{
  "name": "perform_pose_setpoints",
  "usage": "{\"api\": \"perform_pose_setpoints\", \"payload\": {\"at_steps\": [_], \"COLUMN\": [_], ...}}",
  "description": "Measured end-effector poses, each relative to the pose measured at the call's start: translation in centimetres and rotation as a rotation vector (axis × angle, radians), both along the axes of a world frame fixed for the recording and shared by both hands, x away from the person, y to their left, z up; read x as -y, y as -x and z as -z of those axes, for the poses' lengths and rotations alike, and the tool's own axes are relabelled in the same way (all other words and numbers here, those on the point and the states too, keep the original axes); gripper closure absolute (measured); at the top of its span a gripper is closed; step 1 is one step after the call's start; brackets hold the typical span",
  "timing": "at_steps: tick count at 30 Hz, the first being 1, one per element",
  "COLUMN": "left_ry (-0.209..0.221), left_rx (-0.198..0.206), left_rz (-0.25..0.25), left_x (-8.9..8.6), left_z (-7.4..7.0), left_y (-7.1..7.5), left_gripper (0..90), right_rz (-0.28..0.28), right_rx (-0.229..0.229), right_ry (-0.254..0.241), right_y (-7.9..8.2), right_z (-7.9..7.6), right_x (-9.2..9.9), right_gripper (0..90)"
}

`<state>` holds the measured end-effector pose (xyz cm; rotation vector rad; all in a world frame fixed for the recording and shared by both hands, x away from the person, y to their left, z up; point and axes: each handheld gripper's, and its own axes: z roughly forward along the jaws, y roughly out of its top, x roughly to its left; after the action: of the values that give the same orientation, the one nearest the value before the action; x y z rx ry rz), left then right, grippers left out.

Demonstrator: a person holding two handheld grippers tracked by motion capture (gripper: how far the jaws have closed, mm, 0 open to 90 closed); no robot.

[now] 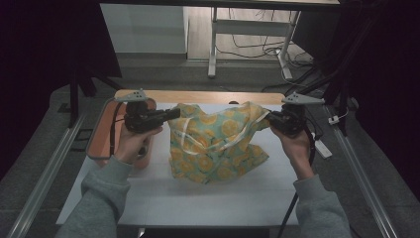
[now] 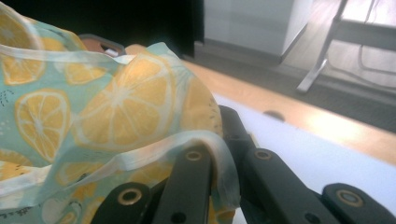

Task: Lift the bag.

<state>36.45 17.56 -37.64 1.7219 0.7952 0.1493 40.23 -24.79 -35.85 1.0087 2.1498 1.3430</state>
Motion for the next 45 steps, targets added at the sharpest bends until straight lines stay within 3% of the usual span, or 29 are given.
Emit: {"api": "perform_pose_setpoints", "payload": {"at_steps": [3,7,9,12,15,19,24,29,35,39,45], "left_ry": [-0.005,-0.023,-0.026,-0.065,-0.114,-0.152,-0.182,-0.246,-0.321,-0.323,-0.330], "left_rx": [-0.001,-0.002,0.008,0.032,0.068,0.073,0.053,0.023,-0.020,-0.055,-0.072], "left_rz": [0.002,-0.001,-0.014,-0.062,-0.100,-0.111,-0.113,-0.129,-0.138,-0.123,-0.132], "left_x": [0.0,0.2,0.1,-0.5,-2.0,-3.5,-3.7,-3.9,-3.7,-3.7,-3.6], "left_z": [0.3,0.3,0.5,0.5,0.5,1.5,3.4,5.1,7.0,8.1,8.5], "left_y": [-0.1,0.1,0.4,1.4,3.2,5.3,6.9,8.2,9.6,10.2,10.1], "left_gripper": [88.0,84.1,72.4,35.1,21.8,22.3,22.4,22.8,24.1,24.6,25.0], "right_rz": [-0.023,-0.051,-0.067,-0.061,-0.049,-0.093,-0.064,-0.048,-0.090,-0.104,-0.136], "right_rx": [-0.009,-0.007,-0.004,0.026,0.080,0.066,0.019,0.002,-0.033,-0.041,-0.019], "right_ry": [-0.005,-0.019,-0.016,-0.007,-0.016,-0.048,-0.057,-0.045,-0.017,0.029,0.056], "right_y": [-0.1,0.1,0.3,1.0,2.6,4.3,5.5,7.0,8.0,8.3,8.5], "right_z": [0.9,0.9,0.9,0.8,0.8,1.0,2.1,4.2,7.3,9.2,9.7], "right_x": [0.1,0.1,0.0,0.1,1.1,3.0,5.2,6.6,6.1,5.3,4.7], "right_gripper": [89.5,88.6,83.1,54.5,37.8,28.6,22.3,22.1,26.5,28.5,31.0]}}
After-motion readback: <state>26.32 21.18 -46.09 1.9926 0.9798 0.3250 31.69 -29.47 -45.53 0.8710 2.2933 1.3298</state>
